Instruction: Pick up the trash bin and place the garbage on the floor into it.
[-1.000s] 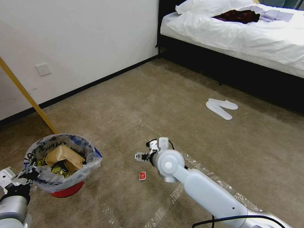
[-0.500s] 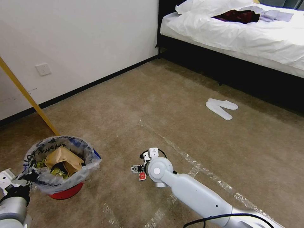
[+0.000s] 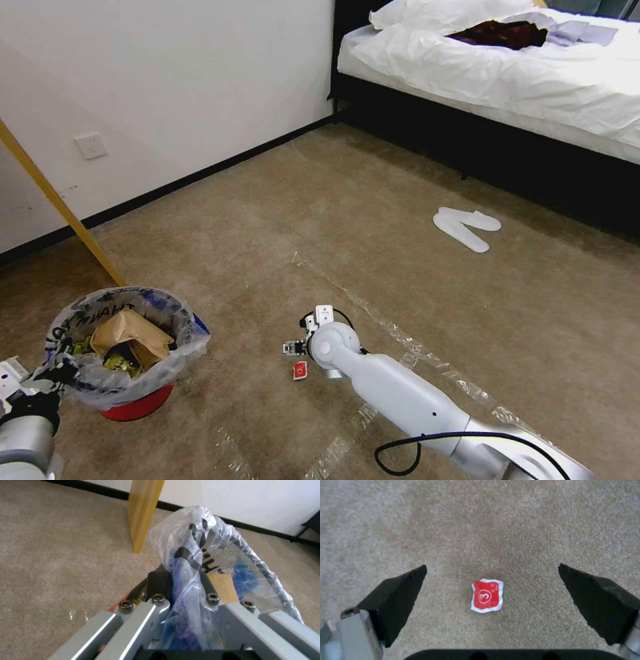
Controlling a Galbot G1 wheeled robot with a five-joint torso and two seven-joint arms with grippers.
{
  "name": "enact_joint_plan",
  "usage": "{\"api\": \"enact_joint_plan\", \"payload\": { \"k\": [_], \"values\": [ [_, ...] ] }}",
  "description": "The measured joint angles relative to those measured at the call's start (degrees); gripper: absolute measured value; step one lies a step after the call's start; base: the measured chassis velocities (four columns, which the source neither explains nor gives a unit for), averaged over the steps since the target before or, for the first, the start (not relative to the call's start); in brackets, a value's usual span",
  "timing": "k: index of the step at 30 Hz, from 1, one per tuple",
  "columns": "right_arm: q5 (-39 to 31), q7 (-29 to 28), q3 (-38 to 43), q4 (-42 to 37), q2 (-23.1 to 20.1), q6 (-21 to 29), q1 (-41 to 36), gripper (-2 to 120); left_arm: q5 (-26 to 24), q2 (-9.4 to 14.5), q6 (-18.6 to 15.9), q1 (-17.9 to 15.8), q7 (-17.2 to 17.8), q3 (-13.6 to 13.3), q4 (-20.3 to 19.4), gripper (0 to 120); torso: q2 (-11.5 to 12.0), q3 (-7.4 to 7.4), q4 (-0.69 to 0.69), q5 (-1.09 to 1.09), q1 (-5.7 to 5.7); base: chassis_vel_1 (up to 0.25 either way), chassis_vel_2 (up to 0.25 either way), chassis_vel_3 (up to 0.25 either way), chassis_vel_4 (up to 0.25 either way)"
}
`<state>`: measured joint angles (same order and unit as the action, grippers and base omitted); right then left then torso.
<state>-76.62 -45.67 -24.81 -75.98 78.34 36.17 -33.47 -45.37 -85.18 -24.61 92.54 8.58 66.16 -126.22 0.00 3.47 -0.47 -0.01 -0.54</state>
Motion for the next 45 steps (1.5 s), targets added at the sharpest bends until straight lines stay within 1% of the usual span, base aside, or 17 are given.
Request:
{"api": "enact_joint_plan", "payload": {
  "k": [6, 8, 12, 14, 23, 45],
  "values": [
    [0.63, 1.12, 0.15, 2.47, 0.77, -0.11, 0.1, 100, -0.14, 0.02, 0.0, 0.0, 0.13, 0.16, -0.19, 5, 0.0, 0.0, 0.0, 0.0, 0.0, 0.0, 0.0, 0.0, 0.0],
    [1.82, 2.59, 0.37, 5.03, 1.55, -0.41, -0.07, 100, -0.32, 0.02, 0.01, 0.09, 0.23, 0.29, -0.68, 5, 0.0, 0.0, 0.0, 0.0, 0.0, 0.0, 0.0, 0.0, 0.0],
    [2.59, 3.57, 0.62, 6.79, 2.11, -0.57, -0.43, 100, -0.42, 0.09, 0.0, 0.17, 0.31, 0.44, -0.73, 4, 0.0, 0.0, 0.0, 0.0, 0.0, 0.0, 0.0, 0.0, 0.0],
    [3.45, 4.46, 1.05, 8.93, 2.7, -0.89, -0.71, 100, -0.47, 0.18, -0.01, 0.28, 0.37, 0.59, -0.73, 5, 0.0, 0.0, 0.0, 0.0, 0.0, 0.0, 0.0, 0.0, 0.0],
    [5.4, 5.7, 1.74, 12.51, 4.16, -1.27, -1.88, 100, -0.77, 0.53, -0.07, 0.12, 0.43, 0.66, -0.58, 5, 0.0, 0.0, 0.0, 0.0, 0.0, 0.0, 0.0, 0.0, 0.0],
    [8.19, 6.29, -0.94, 14.91, 7.19, -1.18, -2.41, 100, -1.36, 0.68, -0.04, 0.07, 0.55, 0.73, -0.76, 5, 0.0, 0.0, 0.0, 0.0, 0.0, 0.0, 0.0, 0.0, 0.0]
  ]
}}
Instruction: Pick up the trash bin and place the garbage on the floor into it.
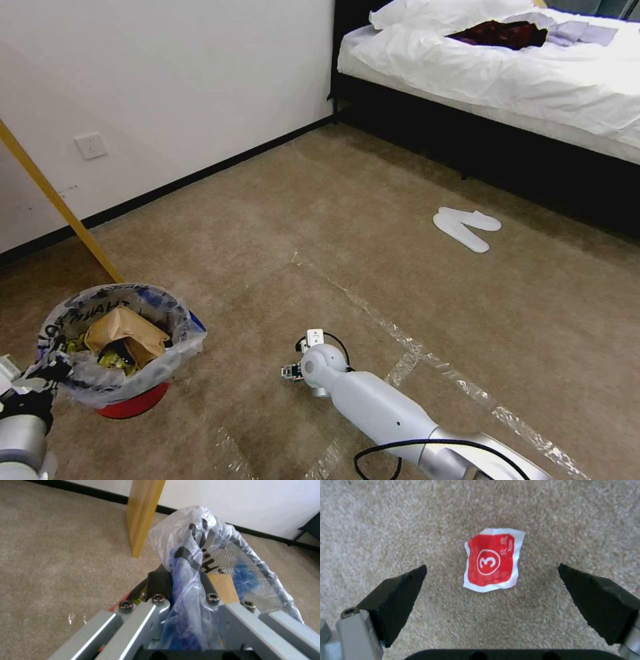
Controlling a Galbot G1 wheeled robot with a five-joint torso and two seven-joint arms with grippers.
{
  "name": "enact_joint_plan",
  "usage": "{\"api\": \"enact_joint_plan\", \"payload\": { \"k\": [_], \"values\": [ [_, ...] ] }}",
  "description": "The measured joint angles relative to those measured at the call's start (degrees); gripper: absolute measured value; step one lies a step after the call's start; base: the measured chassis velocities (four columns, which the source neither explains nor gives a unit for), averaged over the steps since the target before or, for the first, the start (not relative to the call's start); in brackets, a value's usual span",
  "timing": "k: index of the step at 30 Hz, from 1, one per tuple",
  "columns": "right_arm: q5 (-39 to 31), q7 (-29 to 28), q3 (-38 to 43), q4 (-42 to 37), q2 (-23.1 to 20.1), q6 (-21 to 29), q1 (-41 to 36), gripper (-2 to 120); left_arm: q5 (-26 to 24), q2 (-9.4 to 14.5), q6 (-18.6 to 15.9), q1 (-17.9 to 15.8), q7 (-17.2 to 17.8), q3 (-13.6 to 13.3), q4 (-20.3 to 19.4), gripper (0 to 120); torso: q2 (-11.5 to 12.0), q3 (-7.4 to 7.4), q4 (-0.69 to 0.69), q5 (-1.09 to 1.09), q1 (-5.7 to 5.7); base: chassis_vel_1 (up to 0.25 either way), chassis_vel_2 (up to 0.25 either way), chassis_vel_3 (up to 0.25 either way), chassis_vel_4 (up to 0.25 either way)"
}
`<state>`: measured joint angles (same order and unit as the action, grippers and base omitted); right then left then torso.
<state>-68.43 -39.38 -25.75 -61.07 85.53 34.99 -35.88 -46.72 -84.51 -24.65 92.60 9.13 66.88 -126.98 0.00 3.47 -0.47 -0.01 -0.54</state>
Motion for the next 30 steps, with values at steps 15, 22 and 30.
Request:
{"api": "enact_joint_plan", "payload": {
  "k": [15, 22, 30],
  "values": [
    [1.81, 0.49, -0.8, 1.19, 0.89, -0.18, 1.04, 100, 0.16, -0.3, 0.36, -0.1, -0.12, -0.19, 0.15, 4, 0.0, 0.0, 0.0, 0.0, 0.0, 0.0, 0.0, 0.0, 0.0],
    [2.59, 0.61, -0.93, 1.89, 1.44, -0.34, 1.38, 100, 0.21, -0.38, 0.5, -0.19, -0.18, -0.35, 0.14, 4, 0.0, 0.0, 0.0, 0.0, 0.0, 0.0, 0.0, 0.0, 0.0],
    [3.32, 0.95, -0.88, 2.45, 1.71, -0.69, 1.16, 84, 0.19, -0.29, 0.69, -0.2, -0.23, -0.28, 0.14, 4, 0.0, 0.0, 0.0, 0.0, 0.0, 0.0, 0.0, 0.0, 0.0]
  ]
}}
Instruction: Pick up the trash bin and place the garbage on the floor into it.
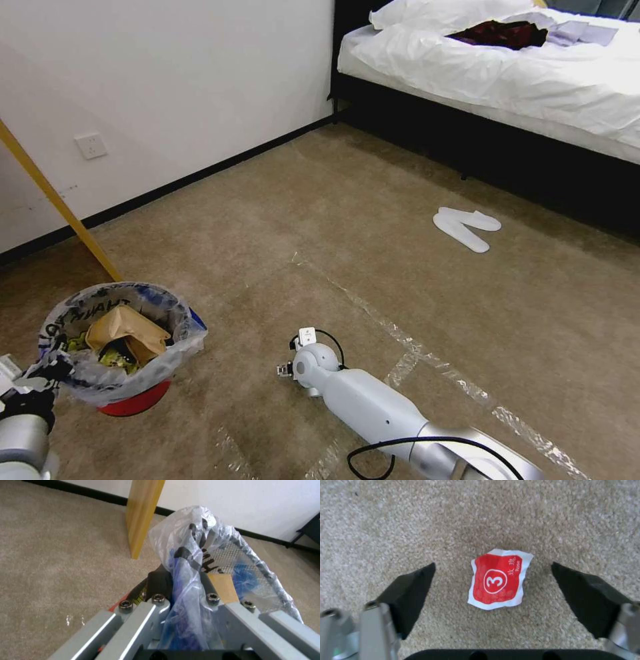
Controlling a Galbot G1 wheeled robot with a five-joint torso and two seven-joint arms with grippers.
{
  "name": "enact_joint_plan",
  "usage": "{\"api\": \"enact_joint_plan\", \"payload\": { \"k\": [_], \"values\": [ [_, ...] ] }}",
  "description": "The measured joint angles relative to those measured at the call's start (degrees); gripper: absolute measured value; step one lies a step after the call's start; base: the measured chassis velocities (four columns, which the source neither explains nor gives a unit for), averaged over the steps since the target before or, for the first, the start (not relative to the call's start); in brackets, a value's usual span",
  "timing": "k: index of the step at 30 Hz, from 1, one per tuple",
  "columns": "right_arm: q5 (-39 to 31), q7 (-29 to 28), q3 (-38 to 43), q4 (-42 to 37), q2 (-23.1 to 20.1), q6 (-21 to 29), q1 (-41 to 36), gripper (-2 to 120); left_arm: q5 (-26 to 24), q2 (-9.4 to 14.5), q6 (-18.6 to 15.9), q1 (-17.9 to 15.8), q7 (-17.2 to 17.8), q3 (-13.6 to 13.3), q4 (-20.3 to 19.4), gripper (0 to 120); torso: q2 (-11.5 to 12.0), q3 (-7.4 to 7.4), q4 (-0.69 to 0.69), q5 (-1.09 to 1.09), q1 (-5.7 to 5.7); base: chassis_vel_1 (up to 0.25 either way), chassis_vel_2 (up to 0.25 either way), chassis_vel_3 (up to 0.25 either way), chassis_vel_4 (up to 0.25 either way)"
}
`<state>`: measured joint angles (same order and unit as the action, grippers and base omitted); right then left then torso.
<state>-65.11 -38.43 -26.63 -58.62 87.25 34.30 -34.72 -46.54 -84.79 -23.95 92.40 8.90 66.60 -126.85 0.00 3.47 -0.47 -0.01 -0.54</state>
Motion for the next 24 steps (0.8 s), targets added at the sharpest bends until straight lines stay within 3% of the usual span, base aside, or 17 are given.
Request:
{"api": "enact_joint_plan", "payload": {
  "k": [6, 24],
  "values": [
    [0.58, 0.52, 0.33, 0.56, 0.03, -0.26, -0.12, 78, -0.01, 0.07, 0.06, -0.03, 0.0, -0.02, -0.11, 4, 0.0, 0.0, 0.0, 0.0, 0.0, 0.0, 0.0, 0.0, 0.0],
    [2.18, 1.36, 1.1, 0.93, 0.04, -0.84, -0.76, 76, 0.07, -0.02, 0.1, -0.21, 0.0, -0.34, -0.12, 4, -0.01, -0.01, 0.01, 0.01, 0.0, 0.0, 0.0, 0.0, 0.0]
  ]
}}
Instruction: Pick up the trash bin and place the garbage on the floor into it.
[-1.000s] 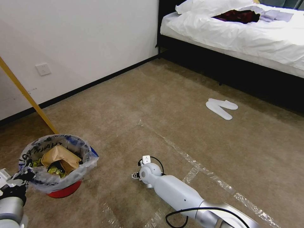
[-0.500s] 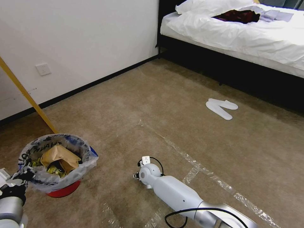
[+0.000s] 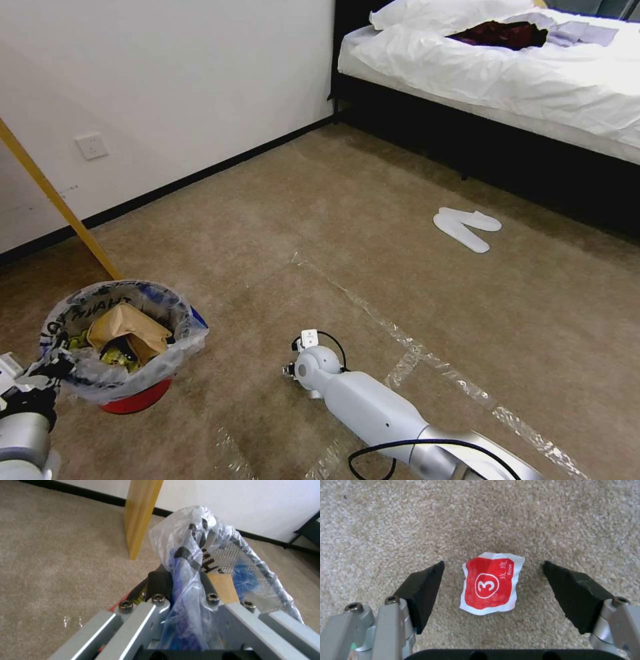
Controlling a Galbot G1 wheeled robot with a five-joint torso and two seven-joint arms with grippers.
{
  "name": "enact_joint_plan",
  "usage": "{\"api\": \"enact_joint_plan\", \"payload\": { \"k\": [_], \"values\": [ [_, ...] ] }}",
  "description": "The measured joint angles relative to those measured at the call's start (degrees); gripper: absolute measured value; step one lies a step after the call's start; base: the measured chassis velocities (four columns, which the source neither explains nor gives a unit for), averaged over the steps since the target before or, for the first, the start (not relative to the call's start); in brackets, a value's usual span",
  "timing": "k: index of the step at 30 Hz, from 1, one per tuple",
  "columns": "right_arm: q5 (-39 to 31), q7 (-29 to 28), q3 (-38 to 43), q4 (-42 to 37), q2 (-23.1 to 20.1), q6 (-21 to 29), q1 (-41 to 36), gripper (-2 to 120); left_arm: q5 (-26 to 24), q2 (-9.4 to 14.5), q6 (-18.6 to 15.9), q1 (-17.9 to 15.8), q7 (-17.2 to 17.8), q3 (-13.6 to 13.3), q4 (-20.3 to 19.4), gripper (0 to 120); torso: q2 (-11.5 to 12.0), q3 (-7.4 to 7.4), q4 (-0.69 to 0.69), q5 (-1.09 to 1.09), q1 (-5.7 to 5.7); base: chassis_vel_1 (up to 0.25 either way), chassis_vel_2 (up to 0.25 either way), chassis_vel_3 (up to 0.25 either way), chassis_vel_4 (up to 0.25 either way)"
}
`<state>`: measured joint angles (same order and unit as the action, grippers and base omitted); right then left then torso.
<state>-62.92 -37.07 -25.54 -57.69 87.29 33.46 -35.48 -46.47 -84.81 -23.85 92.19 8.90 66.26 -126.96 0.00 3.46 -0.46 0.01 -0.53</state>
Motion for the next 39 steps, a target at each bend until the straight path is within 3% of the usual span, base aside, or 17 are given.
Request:
{"api": "enact_joint_plan", "payload": {
  "k": [9, 19, 39],
  "values": [
    [0.94, -0.08, 0.1, 0.12, 0.18, -0.2, -0.51, 70, 0.01, 0.0, 0.0, -0.05, 0.02, -0.02, -0.15, 5, -0.02, -0.01, -0.02, -0.02, 0.01, 0.0, 0.0, 0.0, 0.0],
    [1.53, -0.14, 0.15, 0.34, 0.17, -0.38, -0.59, 48, 0.0, 0.06, 0.0, -0.15, 0.07, -0.07, -0.21, 4, -0.03, -0.01, -0.04, -0.04, 0.01, 0.0, 0.0, 0.0, 0.0],
    [1.48, -1.31, -0.9, -1.22, -0.73, -0.41, -0.96, 45, 0.02, 0.13, 0.0, -0.47, 0.09, -0.34, -0.24, 5, 0.02, 0.03, 0.01, 0.0, -0.02, 0.0, 0.0, 0.0, 0.0]
  ]
}}
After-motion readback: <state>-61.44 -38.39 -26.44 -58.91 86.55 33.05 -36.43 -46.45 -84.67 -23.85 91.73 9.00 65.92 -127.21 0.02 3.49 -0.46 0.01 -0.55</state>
